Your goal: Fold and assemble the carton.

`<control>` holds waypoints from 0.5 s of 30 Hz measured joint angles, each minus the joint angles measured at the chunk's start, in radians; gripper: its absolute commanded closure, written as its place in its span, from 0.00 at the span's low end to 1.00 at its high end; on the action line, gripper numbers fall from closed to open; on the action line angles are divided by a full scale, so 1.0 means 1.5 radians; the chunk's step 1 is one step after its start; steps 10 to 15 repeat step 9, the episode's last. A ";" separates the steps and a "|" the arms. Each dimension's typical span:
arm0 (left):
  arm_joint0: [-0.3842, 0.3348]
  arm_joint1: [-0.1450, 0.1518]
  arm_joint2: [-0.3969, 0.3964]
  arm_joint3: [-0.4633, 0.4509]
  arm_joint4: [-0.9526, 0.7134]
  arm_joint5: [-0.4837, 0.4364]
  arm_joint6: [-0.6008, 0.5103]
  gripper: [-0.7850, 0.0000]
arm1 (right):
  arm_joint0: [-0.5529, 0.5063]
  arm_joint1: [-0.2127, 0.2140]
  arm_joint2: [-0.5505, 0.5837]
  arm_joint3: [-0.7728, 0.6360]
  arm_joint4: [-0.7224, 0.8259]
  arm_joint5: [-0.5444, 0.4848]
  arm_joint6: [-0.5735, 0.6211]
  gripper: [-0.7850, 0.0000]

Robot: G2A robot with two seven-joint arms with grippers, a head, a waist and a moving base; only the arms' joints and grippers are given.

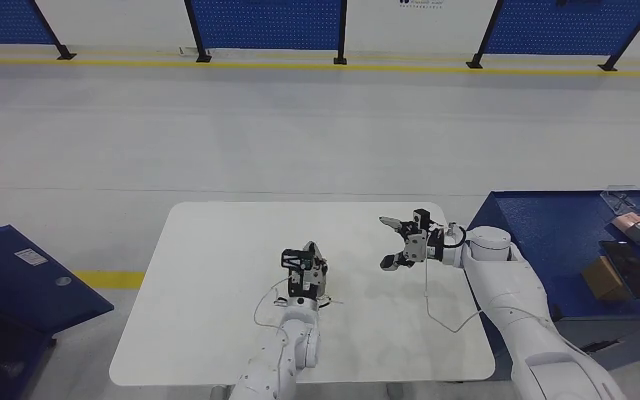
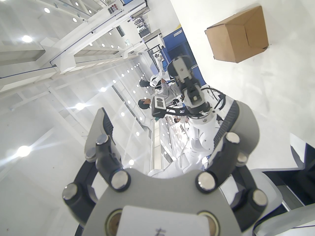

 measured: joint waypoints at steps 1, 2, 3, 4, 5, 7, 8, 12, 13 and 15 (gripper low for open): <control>0.031 0.010 -0.016 -0.047 0.023 0.004 0.008 0.00 | 0.000 0.000 0.000 0.000 0.000 0.000 0.000 0.00; 0.055 0.016 -0.027 -0.080 0.039 0.012 0.009 1.00 | 0.000 0.000 0.000 0.000 0.000 0.000 0.000 0.00; 0.072 0.019 -0.033 -0.104 0.049 0.017 0.009 0.99 | 0.000 0.000 0.000 0.000 0.000 0.000 0.000 0.00; 0.078 0.019 -0.034 -0.116 0.049 0.017 0.008 0.98 | 0.000 0.000 0.000 0.000 0.000 0.000 0.000 0.00; 0.072 0.019 -0.033 -0.111 0.047 0.017 0.008 0.93 | 0.000 0.000 0.000 0.000 0.000 0.000 0.000 0.00; 0.064 0.018 -0.032 -0.096 0.045 0.016 0.008 0.75 | 0.000 0.000 0.000 0.000 0.000 0.000 0.000 0.00; 0.064 0.018 -0.032 -0.095 0.044 0.016 0.008 0.66 | 0.000 0.000 0.000 0.000 0.000 0.000 0.000 0.00; 0.064 0.018 -0.032 -0.095 0.044 0.016 0.008 0.59 | 0.000 0.000 0.000 0.000 0.000 0.000 0.000 0.00; 0.064 0.018 -0.032 -0.095 0.044 0.016 0.008 0.59 | 0.000 0.000 0.000 0.000 0.000 0.000 0.000 0.00; 0.064 0.018 -0.032 -0.095 0.044 0.016 0.008 0.59 | 0.000 0.000 0.000 0.000 0.000 0.000 0.000 0.00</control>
